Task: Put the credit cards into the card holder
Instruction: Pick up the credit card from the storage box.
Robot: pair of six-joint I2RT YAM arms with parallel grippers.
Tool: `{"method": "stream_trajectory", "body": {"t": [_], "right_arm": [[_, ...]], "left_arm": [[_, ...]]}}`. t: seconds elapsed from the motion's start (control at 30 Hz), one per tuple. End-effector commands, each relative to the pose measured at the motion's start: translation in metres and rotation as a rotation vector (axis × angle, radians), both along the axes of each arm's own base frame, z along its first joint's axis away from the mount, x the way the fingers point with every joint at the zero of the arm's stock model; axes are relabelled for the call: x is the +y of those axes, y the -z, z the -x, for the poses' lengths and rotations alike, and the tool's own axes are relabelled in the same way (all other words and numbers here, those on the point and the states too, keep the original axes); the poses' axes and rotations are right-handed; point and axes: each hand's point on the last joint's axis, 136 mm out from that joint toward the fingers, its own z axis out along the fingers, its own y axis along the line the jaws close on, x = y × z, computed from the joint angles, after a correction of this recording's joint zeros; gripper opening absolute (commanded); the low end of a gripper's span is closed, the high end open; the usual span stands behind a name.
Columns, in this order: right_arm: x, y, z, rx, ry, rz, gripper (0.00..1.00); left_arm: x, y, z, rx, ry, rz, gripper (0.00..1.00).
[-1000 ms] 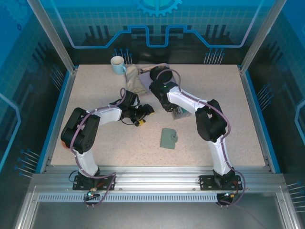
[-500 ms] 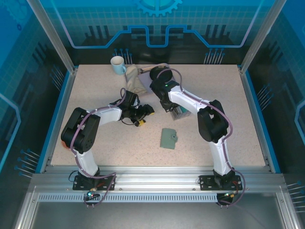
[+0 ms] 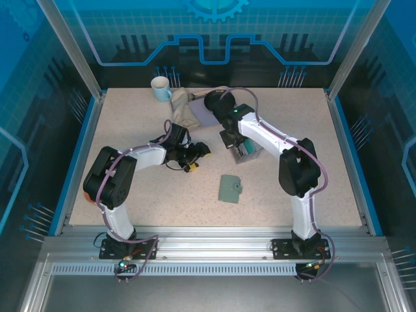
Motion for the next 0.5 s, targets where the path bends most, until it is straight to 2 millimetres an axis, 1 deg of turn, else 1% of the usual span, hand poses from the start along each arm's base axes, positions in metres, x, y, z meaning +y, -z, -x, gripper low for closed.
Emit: {"method": "stream_trajectory", "body": {"t": [0.0, 0.07, 0.17, 0.23, 0.3, 0.37, 0.4, 0.47], "right_arm": [[0.003, -0.022, 0.005, -0.001, 0.031, -0.126, 0.00], [0.010, -0.035, 0.008, -0.004, 0.042, -0.226, 0.00], [0.020, -0.060, 0.014, -0.007, 0.052, -0.418, 0.00], [0.026, -0.076, 0.020, -0.003, 0.057, -0.567, 0.00], [0.031, -0.094, 0.024, -0.008, 0.063, -0.723, 0.00], [0.031, -0.108, 0.029, -0.004, 0.070, -0.848, 0.00], [0.032, -0.116, 0.032, -0.003, 0.063, -0.914, 0.00], [0.035, -0.131, 0.038, 0.005, 0.044, -1.020, 0.00]], "left_arm": [[-0.003, -0.017, -0.002, -0.029, 0.017, 0.043, 0.76], [-0.005, -0.027, -0.004, -0.063, 0.024, 0.065, 0.76], [-0.008, -0.047, -0.008, -0.118, 0.033, 0.122, 0.76], [-0.010, -0.066, -0.012, -0.168, 0.029, 0.185, 0.76], [-0.013, -0.089, -0.015, -0.222, 0.038, 0.251, 0.77], [-0.017, -0.111, -0.017, -0.266, 0.056, 0.305, 0.78], [-0.021, -0.126, -0.018, -0.299, 0.073, 0.341, 0.79], [-0.027, -0.147, -0.019, -0.333, 0.101, 0.399, 0.80]]}}
